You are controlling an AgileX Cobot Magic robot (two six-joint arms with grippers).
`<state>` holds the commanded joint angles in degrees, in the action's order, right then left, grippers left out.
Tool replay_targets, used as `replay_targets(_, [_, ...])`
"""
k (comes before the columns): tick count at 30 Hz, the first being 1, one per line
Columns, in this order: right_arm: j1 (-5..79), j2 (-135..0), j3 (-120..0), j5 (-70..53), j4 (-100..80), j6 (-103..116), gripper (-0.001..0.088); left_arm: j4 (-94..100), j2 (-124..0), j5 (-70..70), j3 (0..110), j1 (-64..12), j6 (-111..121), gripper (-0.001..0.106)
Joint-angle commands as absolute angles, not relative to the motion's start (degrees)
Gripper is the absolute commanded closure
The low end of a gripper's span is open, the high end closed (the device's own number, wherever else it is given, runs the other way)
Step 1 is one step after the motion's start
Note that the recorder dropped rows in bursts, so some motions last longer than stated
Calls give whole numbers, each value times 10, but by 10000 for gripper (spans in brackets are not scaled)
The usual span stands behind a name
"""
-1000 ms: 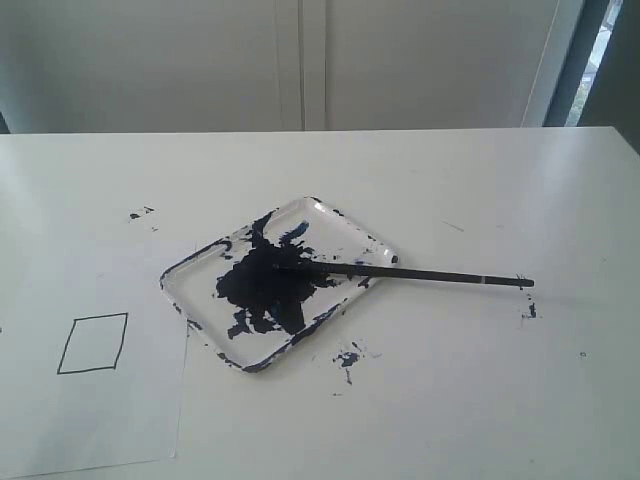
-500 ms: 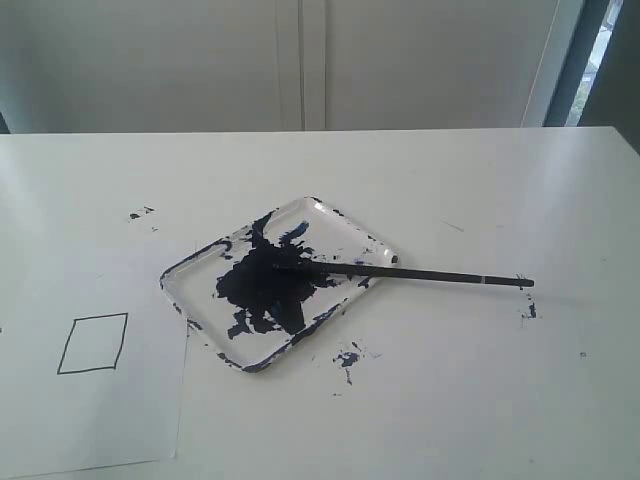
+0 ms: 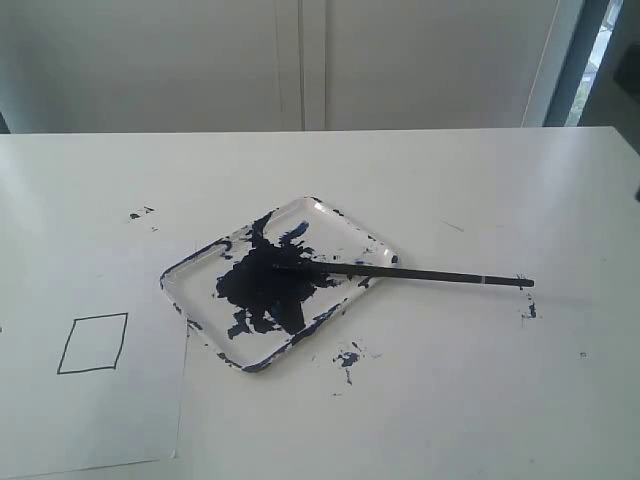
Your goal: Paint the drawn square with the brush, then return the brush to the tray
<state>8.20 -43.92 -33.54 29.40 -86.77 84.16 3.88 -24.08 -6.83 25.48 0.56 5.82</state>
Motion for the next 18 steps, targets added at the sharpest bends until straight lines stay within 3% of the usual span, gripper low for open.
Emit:
replay_targets(7, [82, -596, -387, 312, -999, 932, 868, 5, -293, -60, 255, 6, 46, 1053])
replay_targets(13, [85, -712, -403, 357, -999, 822, 868, -16, -364, -61, 255, 6, 42, 1053])
replay_targets(18, [87, -758, -402, 327, -999, 791, 868, -16, -382, -81, 255, 6, 36, 1053])
